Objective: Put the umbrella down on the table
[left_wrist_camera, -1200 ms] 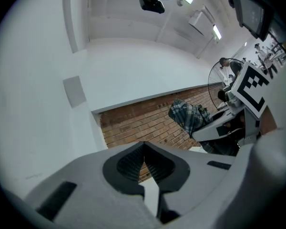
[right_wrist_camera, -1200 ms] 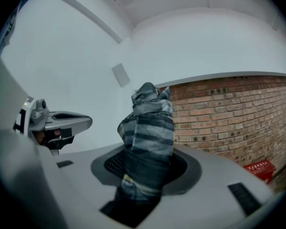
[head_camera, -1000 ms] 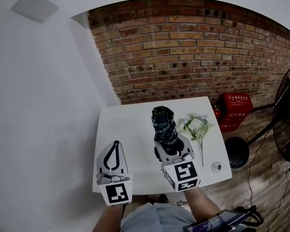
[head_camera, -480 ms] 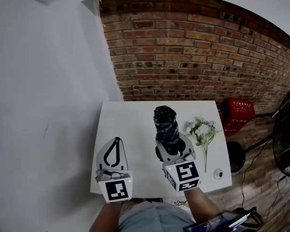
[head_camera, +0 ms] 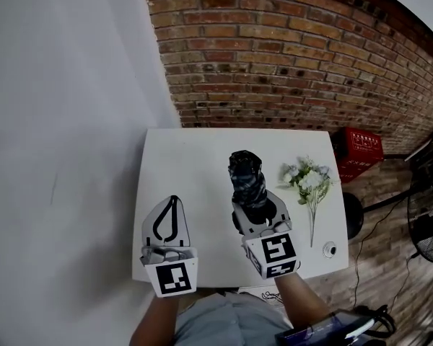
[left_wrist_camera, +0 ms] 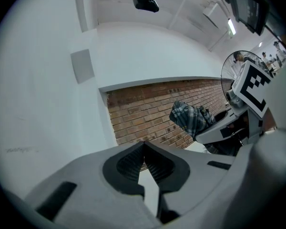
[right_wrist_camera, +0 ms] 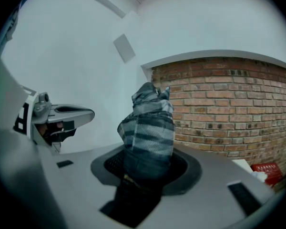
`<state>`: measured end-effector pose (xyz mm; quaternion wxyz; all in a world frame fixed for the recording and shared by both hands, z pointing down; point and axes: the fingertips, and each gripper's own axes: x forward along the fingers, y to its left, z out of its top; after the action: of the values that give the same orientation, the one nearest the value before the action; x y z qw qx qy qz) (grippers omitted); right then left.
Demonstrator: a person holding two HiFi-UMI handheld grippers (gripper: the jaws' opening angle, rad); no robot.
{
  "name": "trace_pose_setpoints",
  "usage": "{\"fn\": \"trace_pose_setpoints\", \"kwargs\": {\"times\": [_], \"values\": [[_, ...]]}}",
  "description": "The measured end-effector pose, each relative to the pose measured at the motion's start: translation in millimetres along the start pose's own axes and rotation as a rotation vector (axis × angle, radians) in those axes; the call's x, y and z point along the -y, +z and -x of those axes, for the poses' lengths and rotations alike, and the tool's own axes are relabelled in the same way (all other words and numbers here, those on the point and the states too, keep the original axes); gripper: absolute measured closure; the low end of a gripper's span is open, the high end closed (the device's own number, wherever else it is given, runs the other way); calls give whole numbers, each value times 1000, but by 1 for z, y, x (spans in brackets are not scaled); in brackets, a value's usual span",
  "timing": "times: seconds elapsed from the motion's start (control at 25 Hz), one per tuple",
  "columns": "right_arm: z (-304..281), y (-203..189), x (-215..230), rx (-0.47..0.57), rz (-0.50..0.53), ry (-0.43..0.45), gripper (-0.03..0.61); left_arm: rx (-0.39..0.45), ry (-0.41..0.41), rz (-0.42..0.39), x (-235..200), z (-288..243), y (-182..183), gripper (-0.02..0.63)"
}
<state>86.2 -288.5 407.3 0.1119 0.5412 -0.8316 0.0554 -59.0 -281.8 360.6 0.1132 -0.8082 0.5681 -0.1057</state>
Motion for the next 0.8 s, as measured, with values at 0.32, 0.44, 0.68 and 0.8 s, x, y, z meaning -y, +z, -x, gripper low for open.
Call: {"fn": "trace_pose_setpoints", "kwargs": {"times": [0.32,0.44,0.68,0.8], "values": [[-22,-40,-10,-88,-15,12,402,-51,-5,10,-9,-5,-30,604],[-28,-55,-12,-119,-23,16,402,-75,-2,19,-12,-6,-40,604],[-40,-83,-18,-177,-38,28,401,-110,-16,15,-12,-10,-59,604],[-45,-95,-20,-197,-45,28,400,-124,-16,23,-14,-12,-69,604]]}}
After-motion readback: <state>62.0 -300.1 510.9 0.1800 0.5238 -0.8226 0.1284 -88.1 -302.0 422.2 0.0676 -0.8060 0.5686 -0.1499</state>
